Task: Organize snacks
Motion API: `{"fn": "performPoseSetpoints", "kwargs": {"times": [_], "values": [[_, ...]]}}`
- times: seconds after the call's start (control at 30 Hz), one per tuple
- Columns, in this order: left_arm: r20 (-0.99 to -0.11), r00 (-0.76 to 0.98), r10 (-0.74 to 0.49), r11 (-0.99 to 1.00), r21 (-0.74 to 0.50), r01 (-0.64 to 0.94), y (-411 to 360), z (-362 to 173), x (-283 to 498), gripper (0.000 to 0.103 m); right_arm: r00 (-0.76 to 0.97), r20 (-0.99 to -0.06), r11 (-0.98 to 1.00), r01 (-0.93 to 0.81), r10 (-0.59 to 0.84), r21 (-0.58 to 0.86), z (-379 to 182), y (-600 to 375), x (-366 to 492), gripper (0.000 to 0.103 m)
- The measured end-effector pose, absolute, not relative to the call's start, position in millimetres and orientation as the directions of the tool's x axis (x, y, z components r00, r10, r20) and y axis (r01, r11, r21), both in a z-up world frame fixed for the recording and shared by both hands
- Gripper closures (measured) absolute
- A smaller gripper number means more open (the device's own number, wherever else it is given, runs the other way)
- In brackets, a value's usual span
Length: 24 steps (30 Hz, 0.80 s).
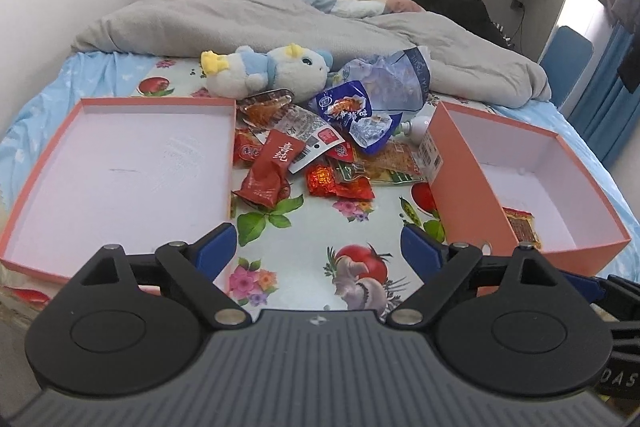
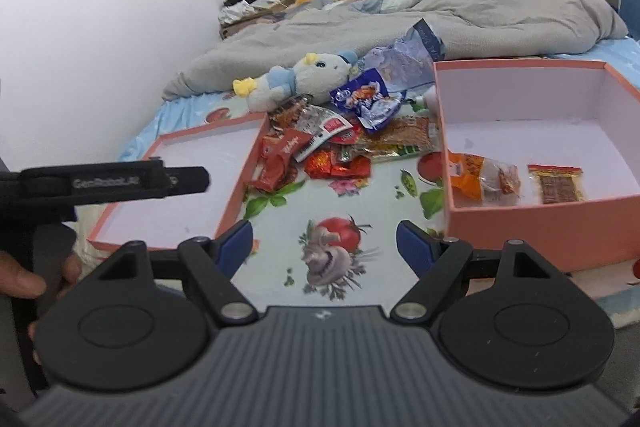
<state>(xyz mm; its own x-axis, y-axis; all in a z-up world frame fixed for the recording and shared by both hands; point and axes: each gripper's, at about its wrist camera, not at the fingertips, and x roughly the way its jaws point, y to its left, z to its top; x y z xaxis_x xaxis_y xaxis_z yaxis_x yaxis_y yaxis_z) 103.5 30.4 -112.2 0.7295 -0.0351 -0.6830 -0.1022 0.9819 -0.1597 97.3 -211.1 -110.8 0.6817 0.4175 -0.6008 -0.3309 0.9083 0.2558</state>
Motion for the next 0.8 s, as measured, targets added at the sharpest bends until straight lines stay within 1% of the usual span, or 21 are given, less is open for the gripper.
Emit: {"fn": "performPoseSetpoints", "kwargs": {"times": [0.1,0.17,0.33,0.5,0.6,0.67,0.73,0.8], "values": [[-0.693,0.719,-0.045,0.983,-0.160,-0.093,30,-121,121,0.011,0.677,-0.606,0.907,-0.347,0.417,0.237,-117,-206,110,0.022],[-0.703,0.710,-0.041,0.984,-0.153,-0.095,30,-126,135,0.011,0.662,-0.618,0.904,-0.345,0.424,0.250,-122,-204,121,0.022],[-0.711,0.700,-0.065,0.980,-0.180,-0.091,41,-139,168,0.011,0.656,-0.622,0.902,-0.357,0.426,0.242,-132,-197,145,0.022],[-0.734,0.676,-0.066,0.981,-0.170,-0.089,53,-155,198,0.012,0.639,-0.638,0.901,-0.357,0.429,0.248,-153,-191,169,0.022],[-0.740,0.669,-0.059,0.985,-0.151,-0.080,60,-165,215,0.012,0.634,-0.652,0.904,-0.368,0.416,0.219,-166,-183,183,0.021],[-0.749,0.660,-0.058,0.987,-0.141,-0.074,64,-173,225,0.013,0.653,-0.645,0.906,-0.391,0.397,0.161,-170,-174,189,0.020],[-0.756,0.652,-0.059,0.989,-0.133,-0.064,68,-180,236,0.013,0.635,-0.658,0.899,-0.409,0.405,0.158,-175,-167,199,0.022],[-0.763,0.643,-0.062,0.990,-0.130,-0.059,73,-187,248,0.017,0.618,-0.665,0.891,-0.422,0.419,0.170,-180,-158,209,0.022]]}}
